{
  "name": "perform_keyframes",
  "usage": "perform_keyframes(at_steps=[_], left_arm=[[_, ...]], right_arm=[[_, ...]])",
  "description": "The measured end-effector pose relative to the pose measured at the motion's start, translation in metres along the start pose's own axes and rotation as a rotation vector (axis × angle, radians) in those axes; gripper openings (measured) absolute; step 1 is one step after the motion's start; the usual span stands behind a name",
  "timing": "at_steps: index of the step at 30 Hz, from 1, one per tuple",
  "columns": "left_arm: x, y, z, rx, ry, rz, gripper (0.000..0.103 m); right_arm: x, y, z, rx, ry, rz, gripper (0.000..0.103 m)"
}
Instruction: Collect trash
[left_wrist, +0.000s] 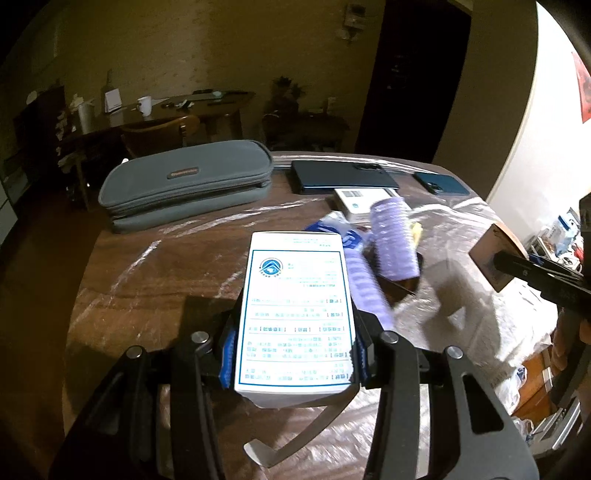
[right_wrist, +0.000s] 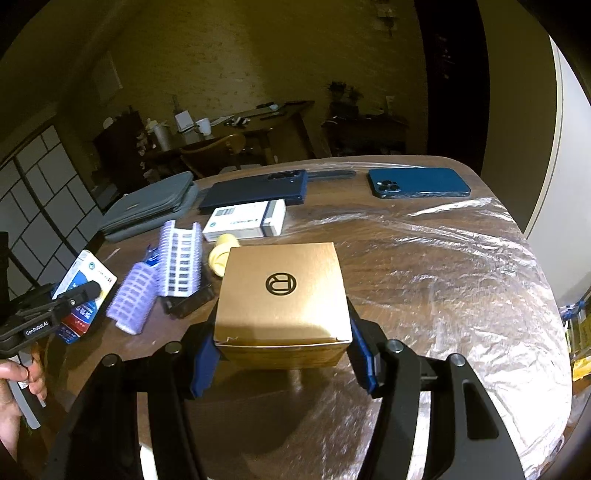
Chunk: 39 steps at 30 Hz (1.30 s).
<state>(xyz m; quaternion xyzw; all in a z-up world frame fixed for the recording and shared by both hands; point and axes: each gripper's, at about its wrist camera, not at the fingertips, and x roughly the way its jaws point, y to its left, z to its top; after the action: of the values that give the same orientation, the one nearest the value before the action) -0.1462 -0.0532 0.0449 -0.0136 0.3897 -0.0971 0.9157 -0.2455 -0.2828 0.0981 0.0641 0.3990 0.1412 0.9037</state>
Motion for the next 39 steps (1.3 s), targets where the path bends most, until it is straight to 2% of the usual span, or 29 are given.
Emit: perform_keyframes(at_steps=[14, 39], left_arm=[[-0.029, -0.024, -0.023, 0.043, 0.005, -0.071, 0.048], [-0.046, -0.079, -0.067, 0.165, 0.089, -0.193, 0.048]], right_arm=[[-0.032, 0.014, -0.029, -0.017, 0.025, 0.055, 0.058], [-0.065, 0.032, -0.077, -0.068, 0.084, 0.092, 0.058]])
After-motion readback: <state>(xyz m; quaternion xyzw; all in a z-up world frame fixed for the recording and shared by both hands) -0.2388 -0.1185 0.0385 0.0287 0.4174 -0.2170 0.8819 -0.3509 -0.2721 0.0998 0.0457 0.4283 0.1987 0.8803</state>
